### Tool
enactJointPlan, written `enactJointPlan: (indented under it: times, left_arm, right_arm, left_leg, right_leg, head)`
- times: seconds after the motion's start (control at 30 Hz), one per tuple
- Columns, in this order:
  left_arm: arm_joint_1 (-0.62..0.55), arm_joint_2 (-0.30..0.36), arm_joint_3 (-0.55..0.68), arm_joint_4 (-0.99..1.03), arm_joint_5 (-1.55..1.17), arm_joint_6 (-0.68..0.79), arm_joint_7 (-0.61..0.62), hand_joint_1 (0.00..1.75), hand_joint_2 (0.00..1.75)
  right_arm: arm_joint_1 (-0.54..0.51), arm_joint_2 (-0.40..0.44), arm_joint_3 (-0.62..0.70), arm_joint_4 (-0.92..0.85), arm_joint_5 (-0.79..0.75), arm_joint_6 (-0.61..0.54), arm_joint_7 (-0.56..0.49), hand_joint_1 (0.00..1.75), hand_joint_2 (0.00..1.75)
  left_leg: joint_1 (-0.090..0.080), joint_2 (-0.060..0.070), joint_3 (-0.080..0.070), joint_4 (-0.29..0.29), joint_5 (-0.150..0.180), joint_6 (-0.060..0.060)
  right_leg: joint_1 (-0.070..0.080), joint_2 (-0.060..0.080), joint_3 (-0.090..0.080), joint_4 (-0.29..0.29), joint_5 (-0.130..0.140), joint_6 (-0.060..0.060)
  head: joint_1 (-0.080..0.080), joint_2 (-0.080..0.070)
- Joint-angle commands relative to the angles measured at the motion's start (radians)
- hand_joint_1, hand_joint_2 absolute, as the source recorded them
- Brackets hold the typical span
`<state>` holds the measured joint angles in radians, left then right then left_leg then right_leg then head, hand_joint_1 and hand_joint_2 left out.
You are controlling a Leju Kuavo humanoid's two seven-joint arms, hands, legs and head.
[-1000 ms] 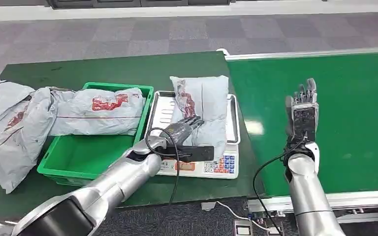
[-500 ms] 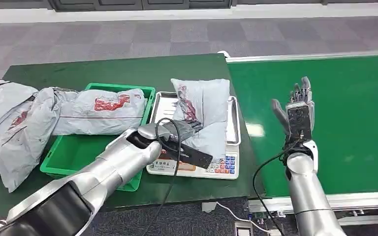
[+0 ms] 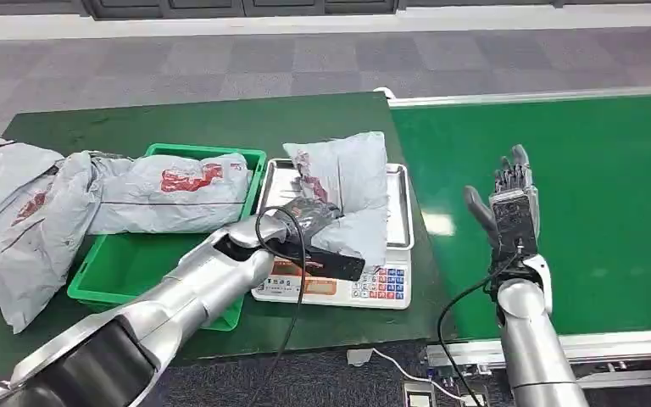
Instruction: Moved the parcel from conveyor to table for the left to box.
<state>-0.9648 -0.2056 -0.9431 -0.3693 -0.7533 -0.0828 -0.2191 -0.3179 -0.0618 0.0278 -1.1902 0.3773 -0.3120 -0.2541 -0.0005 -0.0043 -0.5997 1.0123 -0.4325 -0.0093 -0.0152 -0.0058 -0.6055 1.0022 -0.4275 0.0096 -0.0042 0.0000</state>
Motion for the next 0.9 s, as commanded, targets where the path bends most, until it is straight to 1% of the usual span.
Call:
enactJointPlan:
  times: [0.03, 0.07, 0.17, 0.3, 0.43, 0.5, 0.53, 0.6, 0.63, 0.67, 0.7, 0.8, 0.83, 0.87, 0.9]
  left_arm:
    - [-0.048, 0.065, 0.276, -0.253, 0.154, -0.065, -0.081, 1.75, 1.75]
    - [-0.054, 0.071, 0.285, -0.297, 0.150, -0.058, -0.062, 1.75, 1.75]
    - [-0.069, 0.057, 0.333, -0.351, 0.140, -0.001, -0.016, 1.75, 1.75]
    - [-0.067, 0.055, 0.338, -0.353, 0.138, 0.001, -0.015, 1.75, 1.75]
    - [-0.080, 0.062, 0.329, -0.346, 0.049, 0.108, 0.019, 1.75, 1.75]
    - [-0.104, 0.068, 0.319, -0.313, -0.043, 0.160, 0.105, 1.75, 1.75]
    - [-0.106, 0.069, 0.336, -0.303, -0.064, 0.205, 0.127, 1.75, 1.75]
    - [-0.107, 0.074, 0.371, -0.289, -0.079, 0.229, 0.142, 1.75, 1.75]
    - [-0.102, 0.084, 0.385, -0.291, -0.107, 0.271, 0.165, 1.75, 1.75]
    - [-0.103, 0.087, 0.394, -0.288, -0.120, 0.277, 0.169, 1.75, 1.75]
    - [-0.100, 0.096, 0.399, -0.288, -0.156, 0.318, 0.194, 1.75, 1.75]
    - [-0.087, 0.106, 0.450, -0.278, -0.219, 0.351, 0.202, 1.75, 1.75]
    - [-0.085, 0.129, 0.431, -0.278, -0.320, 0.444, 0.295, 1.75, 1.75]
    - [-0.081, 0.152, 0.439, -0.270, -0.393, 0.502, 0.368, 1.75, 1.75]
    - [-0.068, 0.169, 0.477, -0.270, -0.414, 0.523, 0.367, 1.75, 1.75]
  right_arm:
    - [-0.040, -0.019, -0.051, 0.037, -0.013, 0.050, 0.009, 0.00, 1.75]
    - [-0.045, -0.018, -0.054, 0.045, -0.024, 0.050, -0.001, 0.00, 1.75]
    - [-0.066, -0.011, -0.051, 0.090, -0.036, 0.041, -0.026, 0.00, 1.75]
    - [-0.071, -0.006, -0.048, 0.097, -0.036, 0.038, -0.029, 0.00, 1.75]
    - [-0.084, 0.000, -0.040, 0.110, -0.040, 0.032, -0.041, 0.00, 1.75]
    - [-0.090, 0.000, -0.038, 0.120, -0.043, 0.026, -0.045, 0.00, 1.75]
    - [-0.094, 0.000, -0.038, 0.125, -0.044, 0.026, -0.047, 0.00, 1.75]
    - [-0.114, 0.001, -0.033, 0.145, -0.046, 0.029, -0.049, 0.00, 1.75]
    - [-0.120, 0.001, -0.030, 0.151, -0.045, 0.027, -0.049, 0.00, 1.75]
    - [-0.125, 0.000, -0.027, 0.156, -0.045, 0.025, -0.048, 0.00, 1.75]
    - [-0.122, -0.001, -0.027, 0.154, -0.046, 0.021, -0.046, 0.00, 1.75]
    - [-0.095, -0.001, -0.031, 0.125, -0.051, 0.013, -0.043, 0.00, 1.75]
    - [-0.083, 0.004, -0.037, 0.110, -0.050, 0.002, -0.040, 0.00, 1.75]
    - [-0.072, 0.009, -0.041, 0.095, -0.045, -0.007, -0.034, 0.00, 1.75]
    - [-0.063, 0.011, -0.042, 0.082, -0.039, -0.007, -0.028, 0.00, 1.75]
  left_leg:
    - [0.001, 0.000, -0.005, 0.002, 0.000, 0.000]
    - [0.001, 0.000, -0.005, 0.002, 0.001, -0.001]
    - [0.001, 0.001, -0.008, 0.003, 0.001, -0.001]
    - [0.000, 0.001, -0.008, 0.001, 0.001, -0.001]
    - [0.000, 0.002, -0.008, 0.001, 0.001, -0.001]
    - [0.001, 0.003, -0.009, 0.001, 0.001, -0.001]
    - [0.001, 0.002, -0.010, 0.001, 0.001, -0.001]
    - [0.001, 0.003, -0.010, 0.001, 0.001, -0.001]
    - [0.001, 0.003, -0.010, 0.001, 0.001, -0.001]
    - [0.000, 0.005, -0.009, 0.000, 0.001, -0.001]
    - [0.001, 0.004, -0.010, 0.001, 0.001, -0.001]
    - [0.000, 0.002, -0.010, 0.000, 0.001, -0.001]
    - [0.001, 0.003, -0.008, -0.001, 0.001, -0.001]
    - [0.000, 0.002, -0.009, 0.000, 0.001, -0.001]
    - [0.001, 0.004, -0.008, -0.001, 0.001, -0.002]
  right_leg:
    - [0.001, 0.000, -0.005, 0.001, 0.000, -0.001]
    - [0.001, 0.000, -0.005, 0.001, 0.000, -0.001]
    - [0.001, 0.001, -0.007, 0.002, 0.001, -0.001]
    - [0.001, 0.002, -0.008, 0.001, 0.001, -0.001]
    - [0.001, 0.002, -0.008, 0.000, 0.001, -0.001]
    - [0.001, 0.003, -0.009, 0.000, 0.001, -0.001]
    - [0.001, 0.003, -0.010, 0.001, 0.001, -0.001]
    - [0.001, 0.004, -0.010, 0.001, 0.001, -0.001]
    - [0.001, 0.003, -0.011, 0.001, 0.001, -0.001]
    - [0.001, 0.005, -0.010, 0.000, 0.002, -0.001]
    - [0.001, 0.004, -0.011, 0.001, 0.001, -0.001]
    - [0.000, 0.002, -0.010, 0.001, 0.001, -0.001]
    - [0.001, 0.004, -0.009, 0.000, 0.001, -0.002]
    - [0.000, 0.002, -0.010, 0.001, 0.001, -0.001]
    - [0.001, 0.004, -0.009, 0.000, 0.001, -0.002]
  head:
    - [0.000, 0.000]
    - [0.000, 0.000]
    - [0.000, 0.000]
    - [0.000, 0.000]
    - [0.000, 0.000]
    - [0.000, 0.000]
    - [0.000, 0.000]
    - [0.000, 0.000]
    - [0.000, 0.000]
    - [0.000, 0.000]
    - [0.000, 0.000]
    - [0.000, 0.000]
    - [0.000, 0.000]
    - [0.000, 0.000]
    - [0.000, 0.000]
